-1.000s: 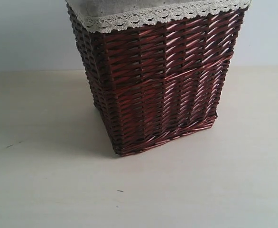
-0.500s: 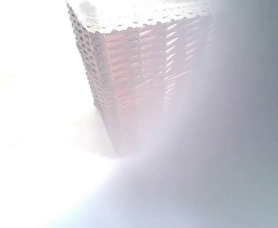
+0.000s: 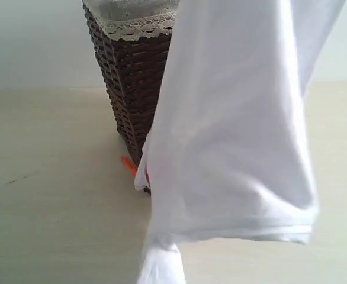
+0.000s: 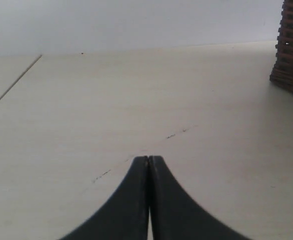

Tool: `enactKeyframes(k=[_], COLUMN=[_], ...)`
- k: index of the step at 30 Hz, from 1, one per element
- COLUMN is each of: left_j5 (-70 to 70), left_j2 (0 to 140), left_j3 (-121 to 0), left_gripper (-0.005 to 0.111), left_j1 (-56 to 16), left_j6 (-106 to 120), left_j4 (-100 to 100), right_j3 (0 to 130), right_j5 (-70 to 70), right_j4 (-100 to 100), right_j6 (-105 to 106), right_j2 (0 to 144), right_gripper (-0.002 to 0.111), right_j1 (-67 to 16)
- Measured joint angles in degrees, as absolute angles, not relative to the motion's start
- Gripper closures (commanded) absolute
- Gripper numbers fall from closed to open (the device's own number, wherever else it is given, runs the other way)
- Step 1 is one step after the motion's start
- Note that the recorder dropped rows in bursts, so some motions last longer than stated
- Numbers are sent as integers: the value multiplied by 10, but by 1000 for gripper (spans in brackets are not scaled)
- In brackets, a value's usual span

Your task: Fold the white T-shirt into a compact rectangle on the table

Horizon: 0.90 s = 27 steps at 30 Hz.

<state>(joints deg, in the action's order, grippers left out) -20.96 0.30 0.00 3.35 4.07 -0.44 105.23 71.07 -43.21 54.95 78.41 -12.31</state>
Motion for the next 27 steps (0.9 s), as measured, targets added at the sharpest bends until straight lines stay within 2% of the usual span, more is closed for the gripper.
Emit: enactKeyframes(k=[14, 23, 27], left_j5=[-210, -210, -210], left_j2=[3, 3, 3], left_j3=[0, 0, 0], left_gripper=[107, 107, 107], left_j1=[34, 34, 34], left_j6=[41, 41, 41], left_j4=[-4, -4, -4], right_j3=[906, 902, 902], right_j5=[703, 499, 459], right_j4=[-431, -497, -541], right_j6=[627, 651, 669], right_j2=[889, 933, 955], right_gripper=[108, 108, 108], right_j1=[-123, -123, -123])
